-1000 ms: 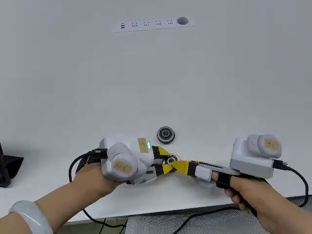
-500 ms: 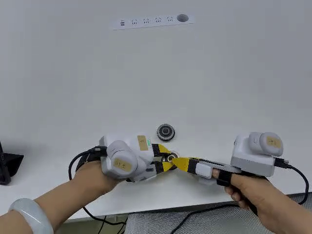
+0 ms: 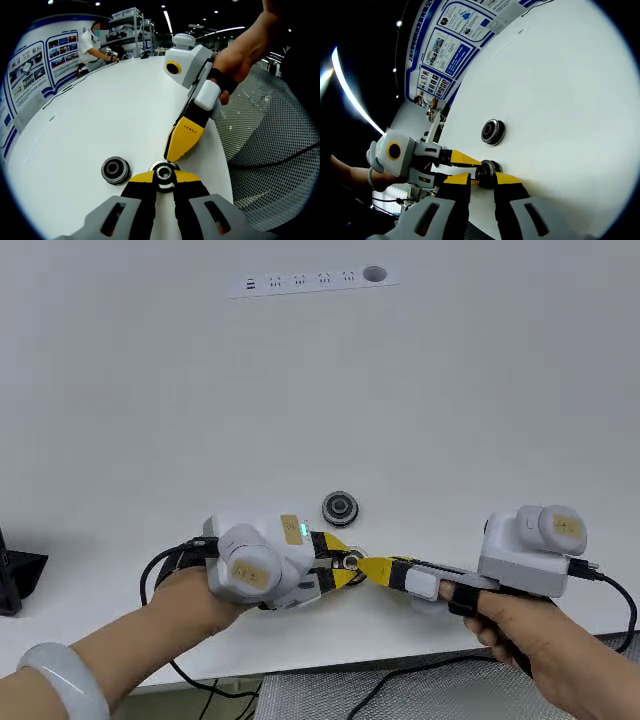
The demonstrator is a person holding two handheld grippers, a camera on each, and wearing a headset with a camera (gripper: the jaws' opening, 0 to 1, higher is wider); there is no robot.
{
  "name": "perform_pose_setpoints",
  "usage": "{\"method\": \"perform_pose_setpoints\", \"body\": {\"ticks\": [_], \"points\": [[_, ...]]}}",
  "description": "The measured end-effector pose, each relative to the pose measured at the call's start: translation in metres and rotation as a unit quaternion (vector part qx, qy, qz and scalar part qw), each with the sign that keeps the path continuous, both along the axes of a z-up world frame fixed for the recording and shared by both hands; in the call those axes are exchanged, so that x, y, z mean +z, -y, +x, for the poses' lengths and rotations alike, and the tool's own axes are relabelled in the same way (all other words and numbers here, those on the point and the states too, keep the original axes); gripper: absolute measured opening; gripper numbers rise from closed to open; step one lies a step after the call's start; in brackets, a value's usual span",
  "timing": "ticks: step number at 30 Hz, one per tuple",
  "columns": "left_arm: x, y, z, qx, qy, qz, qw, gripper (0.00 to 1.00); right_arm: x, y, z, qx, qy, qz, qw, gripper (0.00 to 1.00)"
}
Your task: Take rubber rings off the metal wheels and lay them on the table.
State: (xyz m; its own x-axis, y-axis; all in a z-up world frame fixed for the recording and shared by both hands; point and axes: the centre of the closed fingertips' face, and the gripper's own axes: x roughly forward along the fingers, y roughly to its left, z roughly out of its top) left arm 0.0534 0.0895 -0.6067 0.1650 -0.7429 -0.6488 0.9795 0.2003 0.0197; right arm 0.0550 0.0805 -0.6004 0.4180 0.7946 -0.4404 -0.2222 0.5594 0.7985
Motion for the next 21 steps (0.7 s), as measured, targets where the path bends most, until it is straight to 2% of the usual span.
{"method": "perform_pose_setpoints", "body": {"ticks": [3, 12, 21], "points": [[-0.0003, 0.0000, 0.0000, 0.000, 0.000, 0.000, 1.0000, 0.12, -0.0030, 0.0002, -0.0008, 0.004, 0.001, -0.009, 0.9999, 0.22], [-0.0009, 0.0001, 0.0001, 0.001, 0.000, -0.001, 1.0000, 0.12, -0.0081, -0.0028, -0.0033, 0.006, -0.008, -0.006, 0.9999, 0.26], [-0.0004, 0.0005, -0.0001, 0.001, -0.001, -0.001, 1.0000, 0.12, -0.0033, -0.0054, -0.0044, 0.012, -0.002, -0.006, 0.9999, 0.26]]}}
